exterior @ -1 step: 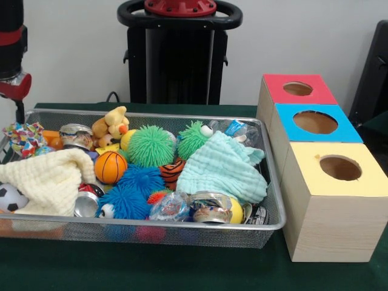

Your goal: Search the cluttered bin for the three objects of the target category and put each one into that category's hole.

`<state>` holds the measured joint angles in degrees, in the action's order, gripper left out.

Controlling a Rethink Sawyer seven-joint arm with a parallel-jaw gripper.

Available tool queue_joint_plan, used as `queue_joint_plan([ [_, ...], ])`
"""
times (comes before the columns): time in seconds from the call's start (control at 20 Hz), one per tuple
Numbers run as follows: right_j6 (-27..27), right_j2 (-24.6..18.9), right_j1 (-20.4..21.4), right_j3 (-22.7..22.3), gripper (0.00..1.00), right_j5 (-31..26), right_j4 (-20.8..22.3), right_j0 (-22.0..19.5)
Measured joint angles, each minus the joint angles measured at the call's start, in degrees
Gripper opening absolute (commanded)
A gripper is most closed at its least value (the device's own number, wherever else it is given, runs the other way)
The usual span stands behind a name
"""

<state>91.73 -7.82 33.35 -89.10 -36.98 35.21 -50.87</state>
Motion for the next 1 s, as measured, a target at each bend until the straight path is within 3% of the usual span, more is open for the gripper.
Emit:
queue_joint_plan([
  [0.55, 0.0, 0.4, 3.2, 2.8, 1.00, -4.8, -1.1, 4.8],
  [1.0, 0.0, 0.9, 3.1, 4.9, 1.00, -5.2, -1.3, 6.5],
])
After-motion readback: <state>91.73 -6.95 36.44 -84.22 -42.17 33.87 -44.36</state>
